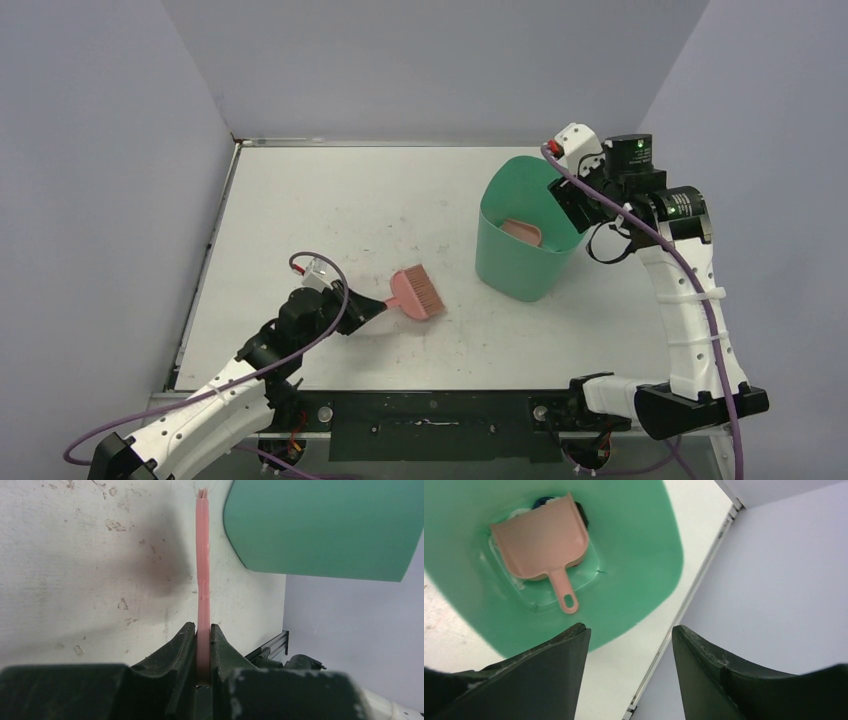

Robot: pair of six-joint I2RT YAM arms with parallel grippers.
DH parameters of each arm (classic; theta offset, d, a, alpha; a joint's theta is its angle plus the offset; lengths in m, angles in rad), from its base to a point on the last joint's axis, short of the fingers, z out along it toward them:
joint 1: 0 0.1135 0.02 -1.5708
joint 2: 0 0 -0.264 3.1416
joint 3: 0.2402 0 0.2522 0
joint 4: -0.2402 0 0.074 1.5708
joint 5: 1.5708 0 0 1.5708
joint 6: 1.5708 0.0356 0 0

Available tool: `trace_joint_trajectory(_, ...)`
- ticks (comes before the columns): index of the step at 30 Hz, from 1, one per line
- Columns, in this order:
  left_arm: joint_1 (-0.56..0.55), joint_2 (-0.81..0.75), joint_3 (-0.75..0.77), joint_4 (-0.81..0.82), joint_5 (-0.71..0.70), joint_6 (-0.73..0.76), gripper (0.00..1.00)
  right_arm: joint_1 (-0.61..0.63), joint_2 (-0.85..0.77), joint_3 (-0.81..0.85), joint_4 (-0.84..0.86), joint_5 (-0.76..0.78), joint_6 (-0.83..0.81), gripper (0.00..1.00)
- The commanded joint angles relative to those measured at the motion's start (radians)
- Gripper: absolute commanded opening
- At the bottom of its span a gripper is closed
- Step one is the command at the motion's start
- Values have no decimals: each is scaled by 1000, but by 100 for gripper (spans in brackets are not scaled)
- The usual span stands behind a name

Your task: Sweep away the paper scraps from the table

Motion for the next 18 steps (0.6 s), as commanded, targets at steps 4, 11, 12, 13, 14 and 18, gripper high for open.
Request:
trace_joint_trajectory(4,1,-24,26,-117,12,-56,7,-105,13,-28,138,160,65,77)
trace_joint_trajectory(11,-1,-21,74,-314,-1,22,31,-284,97,-55,77,8,132,95)
trace_joint_trajectory(12,-1,-24,84,-345,-9,38,37,-314,106,-54,66,-37,134,96)
trace_joint_trajectory(13,-1,-26,100,-381,-20,56,43,-336,114,-52,60,-74,138,97)
trace_joint_trajectory(14,-1,-29,117,-413,-24,81,47,-349,123,-51,55,-96,142,98)
trace_joint_trajectory(18,-1,-1,227,-547,-67,172,50,-391,142,-37,49,-185,170,98)
